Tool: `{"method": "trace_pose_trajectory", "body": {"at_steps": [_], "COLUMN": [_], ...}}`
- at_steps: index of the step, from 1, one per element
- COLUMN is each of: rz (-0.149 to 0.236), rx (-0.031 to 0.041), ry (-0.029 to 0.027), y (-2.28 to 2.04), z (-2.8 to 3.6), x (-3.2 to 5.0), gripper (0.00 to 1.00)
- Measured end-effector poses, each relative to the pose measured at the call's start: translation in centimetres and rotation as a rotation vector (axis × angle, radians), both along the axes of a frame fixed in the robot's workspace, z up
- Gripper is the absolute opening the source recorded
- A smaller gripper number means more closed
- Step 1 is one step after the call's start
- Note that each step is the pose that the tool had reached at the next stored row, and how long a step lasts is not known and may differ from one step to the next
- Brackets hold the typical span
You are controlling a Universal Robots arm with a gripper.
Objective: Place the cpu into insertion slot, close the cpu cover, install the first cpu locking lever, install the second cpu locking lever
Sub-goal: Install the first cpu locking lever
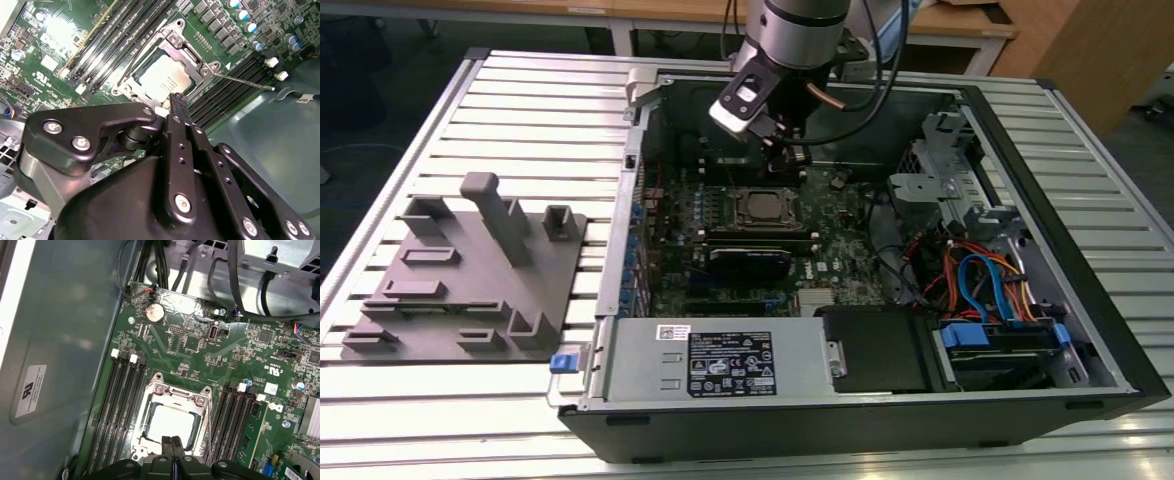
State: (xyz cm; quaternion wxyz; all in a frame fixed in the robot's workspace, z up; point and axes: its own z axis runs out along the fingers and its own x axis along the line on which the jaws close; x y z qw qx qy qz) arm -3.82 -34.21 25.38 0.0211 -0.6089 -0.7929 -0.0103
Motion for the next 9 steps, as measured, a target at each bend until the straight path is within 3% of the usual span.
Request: {"method": "trace_pose_trajectory", "body": {"at_steps": [9], "rz": [0.034], "rx": [0.0], "ry": [0.0], "y": [0.0], "z": [0.0], "x": [0.0], "gripper": [0.11]}}
